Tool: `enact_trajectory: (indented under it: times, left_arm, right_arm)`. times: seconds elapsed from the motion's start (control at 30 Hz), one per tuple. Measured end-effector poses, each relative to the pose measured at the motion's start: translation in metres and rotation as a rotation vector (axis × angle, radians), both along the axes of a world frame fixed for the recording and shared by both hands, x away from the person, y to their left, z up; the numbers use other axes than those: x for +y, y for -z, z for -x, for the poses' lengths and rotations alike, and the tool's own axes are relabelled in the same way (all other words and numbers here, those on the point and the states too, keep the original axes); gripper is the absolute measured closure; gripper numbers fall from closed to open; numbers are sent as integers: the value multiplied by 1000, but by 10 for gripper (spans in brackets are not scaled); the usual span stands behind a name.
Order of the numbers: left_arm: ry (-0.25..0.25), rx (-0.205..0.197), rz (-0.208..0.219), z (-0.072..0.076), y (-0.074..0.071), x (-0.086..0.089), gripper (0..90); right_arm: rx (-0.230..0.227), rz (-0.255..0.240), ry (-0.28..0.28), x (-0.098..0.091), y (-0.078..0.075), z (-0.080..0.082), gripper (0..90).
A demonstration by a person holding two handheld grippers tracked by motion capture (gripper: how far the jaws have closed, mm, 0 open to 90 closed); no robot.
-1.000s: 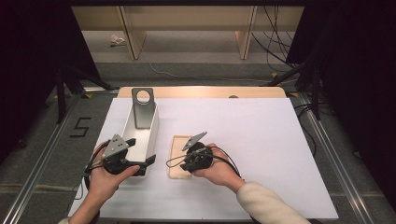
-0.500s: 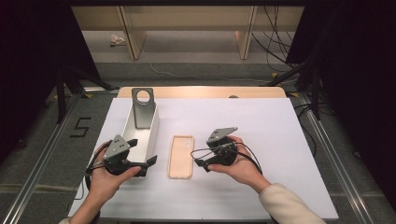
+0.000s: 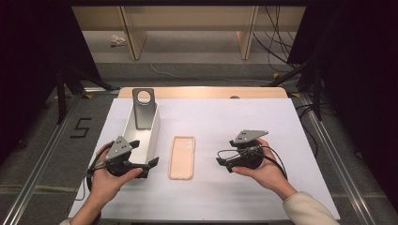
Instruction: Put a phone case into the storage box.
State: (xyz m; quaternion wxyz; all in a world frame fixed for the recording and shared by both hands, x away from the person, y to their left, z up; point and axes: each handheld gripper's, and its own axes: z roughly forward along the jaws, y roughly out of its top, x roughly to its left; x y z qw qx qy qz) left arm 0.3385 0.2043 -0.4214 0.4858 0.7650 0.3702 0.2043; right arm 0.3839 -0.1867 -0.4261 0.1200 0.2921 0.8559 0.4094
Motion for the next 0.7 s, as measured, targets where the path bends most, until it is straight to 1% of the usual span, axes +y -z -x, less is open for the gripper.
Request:
enact_trajectory:
  times: [0.1, 0.2, 0.27, 0.3, 0.4, 0.47, 0.53, 0.63, 0.7]
  left_arm:
    - [13, 1, -5, 1, 0, -1, 74]
    - [26, -3, -22, 1, -1, -2, 85]
    - [46, -1, -31, 1, -2, -4, 93]
    - [60, -3, -42, 1, -3, -5, 109]
    - [98, -8, -88, 2, -6, -11, 120]
    - [134, -5, -108, 3, -7, -15, 139]
    - [169, 5, -137, 3, -8, -20, 146]
    - [220, 21, -201, 2, -8, -28, 152]
    - [257, 31, -262, 1, -6, -35, 154]
  right_arm:
    - [-4, 1, 3, -5, 0, 3, 168]
    - [-6, 8, 4, -9, 0, 7, 169]
    - [-1, 5, 6, -12, 1, 9, 169]
    - [0, 5, 6, -13, 1, 9, 168]
    - [1, 5, 9, -17, 1, 12, 168]
    - [3, 1, 12, -20, 1, 13, 168]
    - [5, 0, 17, -22, 1, 14, 168]
    - [4, -2, 24, -27, 2, 14, 169]
    - [7, -4, 30, -29, 2, 15, 169]
